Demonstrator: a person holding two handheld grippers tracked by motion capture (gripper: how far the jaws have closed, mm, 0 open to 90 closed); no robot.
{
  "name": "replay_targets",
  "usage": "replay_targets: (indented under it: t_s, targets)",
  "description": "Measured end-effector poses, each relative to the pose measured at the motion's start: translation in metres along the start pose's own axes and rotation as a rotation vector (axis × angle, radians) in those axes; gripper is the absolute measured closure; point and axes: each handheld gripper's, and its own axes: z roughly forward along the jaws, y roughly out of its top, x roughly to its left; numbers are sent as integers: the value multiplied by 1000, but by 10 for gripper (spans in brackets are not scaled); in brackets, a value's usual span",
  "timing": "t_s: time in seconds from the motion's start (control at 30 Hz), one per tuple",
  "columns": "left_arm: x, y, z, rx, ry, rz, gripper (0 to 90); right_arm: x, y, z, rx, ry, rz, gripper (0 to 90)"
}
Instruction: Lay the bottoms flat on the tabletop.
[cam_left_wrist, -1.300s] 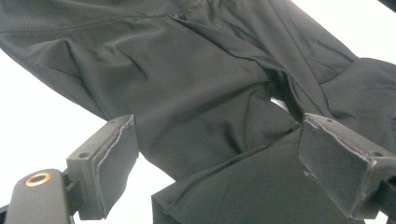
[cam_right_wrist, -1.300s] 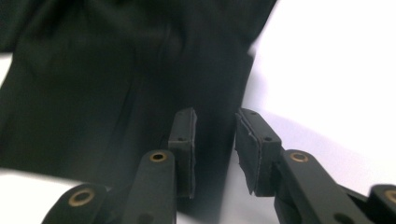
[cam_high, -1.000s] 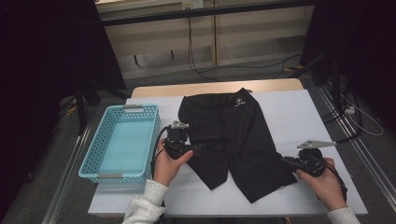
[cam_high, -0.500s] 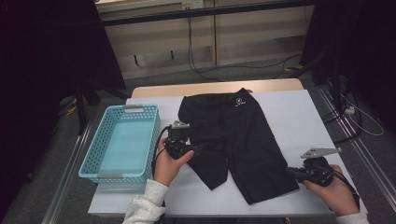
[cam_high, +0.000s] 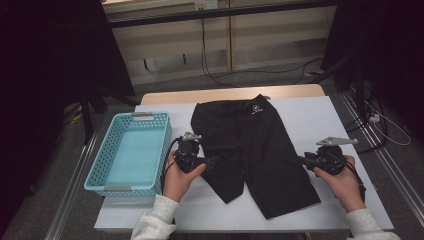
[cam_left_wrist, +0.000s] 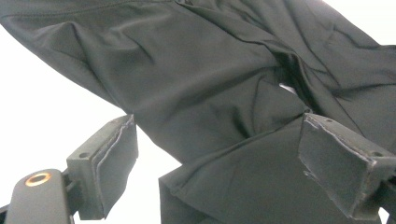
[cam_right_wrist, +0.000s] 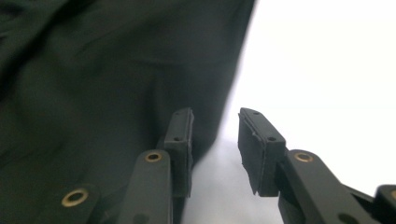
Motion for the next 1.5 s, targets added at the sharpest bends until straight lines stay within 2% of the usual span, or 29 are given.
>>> replay_targets:
  t_s: [0.13,0.2,0.27,0.3,0.33,0.37,0.43,0.6,0.73,0.8,0.87,0.9,0.97,1.03,1.07,1.13,1.17,1.2,1.23,1.3,1.5]
  targets:
    - [1,-3,-1,8,3,-2,127,-3,3,17,26,-6,12,657]
    - [3,-4,-2,17,2,-3,127,-3,4,23,15,-14,12,687]
    - [2,-5,0,10,9,-5,127,0,6,26,21,-16,-14,779]
    - [2,-5,0,13,8,-5,127,0,6,26,26,6,-12,855]
    - [2,-5,0,24,3,-2,127,1,6,28,25,39,-4,886]
    - [1,-5,1,19,6,-4,127,1,6,28,25,46,0,895]
    - [1,-5,1,20,9,-1,127,-1,7,27,27,50,-1,900]
    - [0,-5,2,20,8,2,127,-15,7,20,-14,-19,3,900]
    - [-1,-6,5,30,3,6,126,-25,6,21,-16,-37,9,898]
    - [-1,-5,5,29,0,8,127,-26,4,22,-6,-38,10,875]
    - [-1,-4,3,28,-3,7,127,-25,4,19,3,-68,-8,798]
    - [-1,-4,3,17,3,3,127,-25,4,18,8,-74,-10,796]
    - [-1,-4,3,17,4,3,127,-25,2,15,6,-26,22,756]
    - [-1,-4,4,22,-2,4,127,-23,0,13,20,-18,24,683]
    - [-2,-4,4,23,0,7,127,-21,-1,13,22,-15,17,686]
    - [-2,-4,5,32,-7,10,127,-20,-4,12,19,-14,19,753]
    - [-3,-4,6,27,-1,12,127,-21,-4,11,19,-12,20,804]
    - [-3,-4,6,32,-6,15,127,-22,-5,10,24,8,20,888]
    - [-3,-3,6,35,-11,14,127,-22,-6,9,24,28,30,893]
    - [-3,-3,6,31,-11,15,127,-23,-8,8,22,35,39,898]
    - [-3,-3,6,22,-3,10,127,-23,-10,3,38,25,27,900]
